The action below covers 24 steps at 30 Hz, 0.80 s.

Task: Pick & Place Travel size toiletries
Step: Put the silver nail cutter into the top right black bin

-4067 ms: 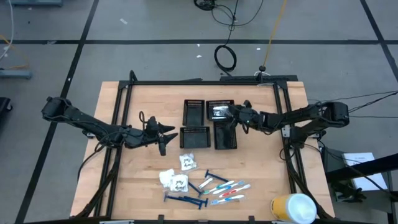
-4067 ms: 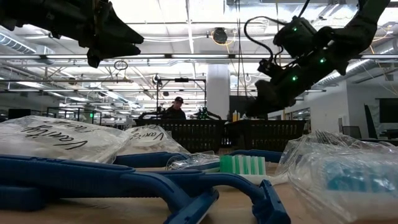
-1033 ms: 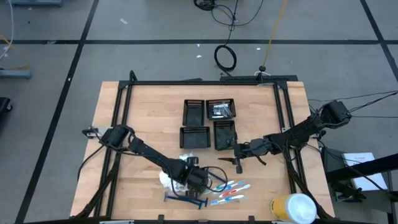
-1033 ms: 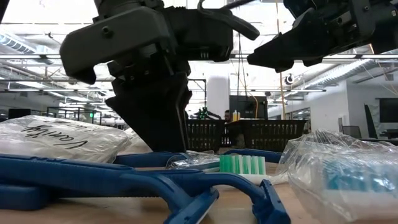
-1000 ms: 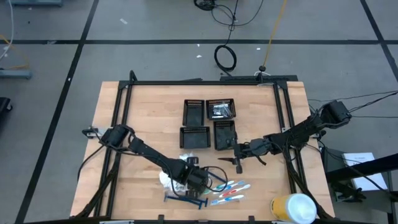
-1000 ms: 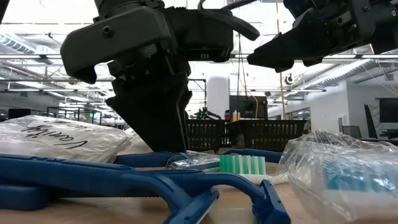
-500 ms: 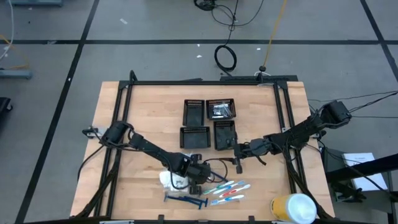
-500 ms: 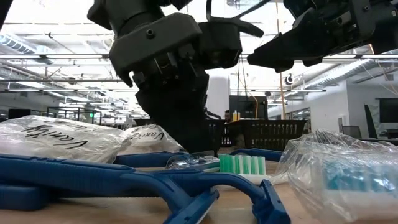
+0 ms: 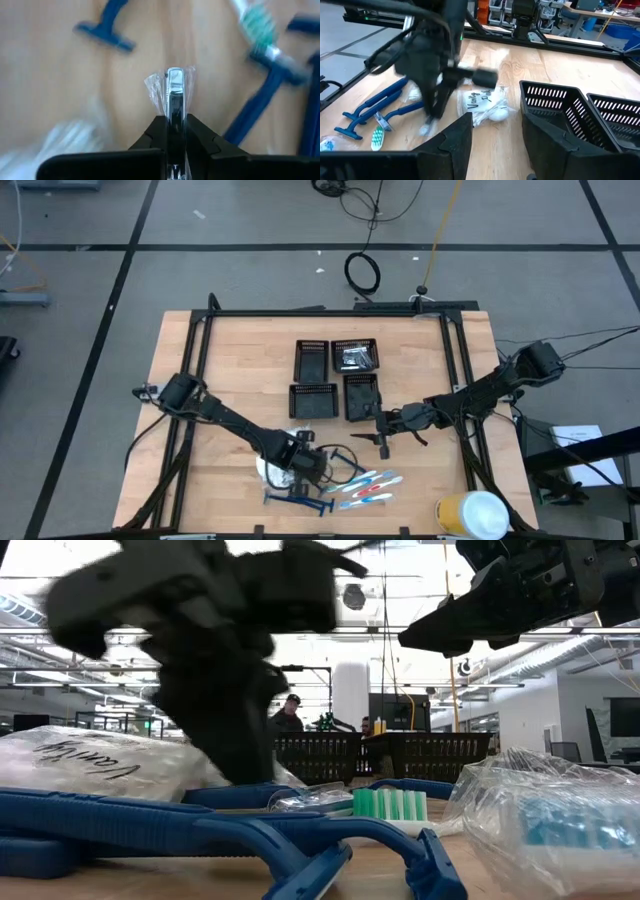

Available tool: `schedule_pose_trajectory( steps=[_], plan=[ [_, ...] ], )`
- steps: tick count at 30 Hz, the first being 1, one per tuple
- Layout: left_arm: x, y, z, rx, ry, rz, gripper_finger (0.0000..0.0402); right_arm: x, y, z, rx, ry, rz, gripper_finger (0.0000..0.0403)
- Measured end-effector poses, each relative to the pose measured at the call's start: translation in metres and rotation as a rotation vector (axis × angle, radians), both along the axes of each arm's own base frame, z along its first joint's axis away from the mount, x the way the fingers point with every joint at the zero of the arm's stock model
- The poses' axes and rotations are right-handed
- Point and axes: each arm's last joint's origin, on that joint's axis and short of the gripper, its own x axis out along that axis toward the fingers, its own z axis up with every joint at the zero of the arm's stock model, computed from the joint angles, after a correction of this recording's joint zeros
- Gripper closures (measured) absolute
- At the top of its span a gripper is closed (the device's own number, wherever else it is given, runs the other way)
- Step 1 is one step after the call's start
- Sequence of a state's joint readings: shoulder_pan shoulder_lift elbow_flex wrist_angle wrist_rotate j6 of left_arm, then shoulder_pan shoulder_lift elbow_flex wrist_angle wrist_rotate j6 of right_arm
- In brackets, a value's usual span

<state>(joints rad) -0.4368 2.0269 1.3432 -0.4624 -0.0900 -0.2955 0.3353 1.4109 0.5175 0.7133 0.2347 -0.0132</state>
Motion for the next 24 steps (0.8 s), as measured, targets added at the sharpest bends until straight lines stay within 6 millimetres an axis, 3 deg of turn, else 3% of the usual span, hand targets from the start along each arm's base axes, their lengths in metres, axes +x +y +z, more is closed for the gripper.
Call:
schedule_pose_trajectory(
  steps=[6, 13, 18, 24],
  plan=[
    [-0.014, -0.008, 0.052, 0.116, -0.194, 0.009, 0.0379, 0.001, -0.003, 0.0, 0.076, 0.005, -0.036, 0.0243],
    [-0.028, -0.022, 0.096, 0.222, -0.513, -0.049, 0.0379, 0.001, -0.003, 0.0, 0.077, 0.004, -0.035, 0.0243],
    [-0.047, -0.006, 0.085, 0.197, -0.682, -0.063, 0.0379, 0.001, -0.003, 0.001, 0.11, -0.001, -0.043, 0.0243],
    [-0.068, 0.043, 0.058, 0.102, -0.928, 0.002, 0.0379, 0.003, -0.007, 0.004, 0.106, -0.038, -0.072, 0.0243]
  ],
)
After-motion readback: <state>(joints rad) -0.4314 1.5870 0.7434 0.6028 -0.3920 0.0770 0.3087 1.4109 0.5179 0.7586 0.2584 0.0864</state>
